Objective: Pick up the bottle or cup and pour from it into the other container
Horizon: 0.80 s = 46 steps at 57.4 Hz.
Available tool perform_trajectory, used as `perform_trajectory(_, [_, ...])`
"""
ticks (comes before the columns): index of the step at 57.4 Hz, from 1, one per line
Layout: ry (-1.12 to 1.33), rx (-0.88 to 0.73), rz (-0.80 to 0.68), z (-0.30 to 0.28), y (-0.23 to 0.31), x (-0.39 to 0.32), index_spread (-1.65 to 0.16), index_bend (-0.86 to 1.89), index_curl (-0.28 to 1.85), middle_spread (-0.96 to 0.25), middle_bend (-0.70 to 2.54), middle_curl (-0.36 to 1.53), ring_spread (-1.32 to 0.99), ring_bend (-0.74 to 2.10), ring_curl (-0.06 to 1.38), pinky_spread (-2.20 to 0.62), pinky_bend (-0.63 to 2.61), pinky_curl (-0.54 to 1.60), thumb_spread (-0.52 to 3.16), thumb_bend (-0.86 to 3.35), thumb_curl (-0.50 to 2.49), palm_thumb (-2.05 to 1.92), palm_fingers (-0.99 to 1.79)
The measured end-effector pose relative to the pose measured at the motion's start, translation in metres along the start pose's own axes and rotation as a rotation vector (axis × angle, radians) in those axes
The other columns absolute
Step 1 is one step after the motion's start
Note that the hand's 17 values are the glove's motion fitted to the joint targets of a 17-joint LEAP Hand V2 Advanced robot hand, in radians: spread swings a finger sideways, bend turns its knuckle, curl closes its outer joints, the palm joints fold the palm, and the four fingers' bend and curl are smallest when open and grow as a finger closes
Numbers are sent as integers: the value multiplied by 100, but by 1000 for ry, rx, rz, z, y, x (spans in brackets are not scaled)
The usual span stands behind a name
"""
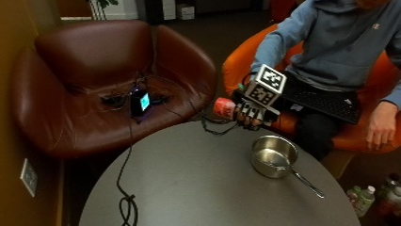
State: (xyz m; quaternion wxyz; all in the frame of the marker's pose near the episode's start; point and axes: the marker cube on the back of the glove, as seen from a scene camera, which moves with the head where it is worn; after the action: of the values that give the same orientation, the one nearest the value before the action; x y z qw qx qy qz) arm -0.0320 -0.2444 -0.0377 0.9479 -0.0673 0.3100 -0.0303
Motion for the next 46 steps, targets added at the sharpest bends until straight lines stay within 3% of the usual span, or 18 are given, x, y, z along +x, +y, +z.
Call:
perform_trajectory(9, [476, -85, 9, 0, 16, -37, -23, 16, 43, -13, 25, 48, -22, 29, 42, -12, 19, 34, 25, -3, 71, 105, 109])
perform_trajectory(21, [884, -127, 16, 4, 9, -90, -23, 15, 43, -13, 24, 49, -22, 29, 43, -13, 20, 35, 24, -3, 73, 104, 110])
perform_trajectory(46, [927, -220, 14, 24, 8, -113, -23, 15, 43, -14, 23, 50, -24, 27, 43, -14, 21, 37, 26, -4, 74, 101, 111])
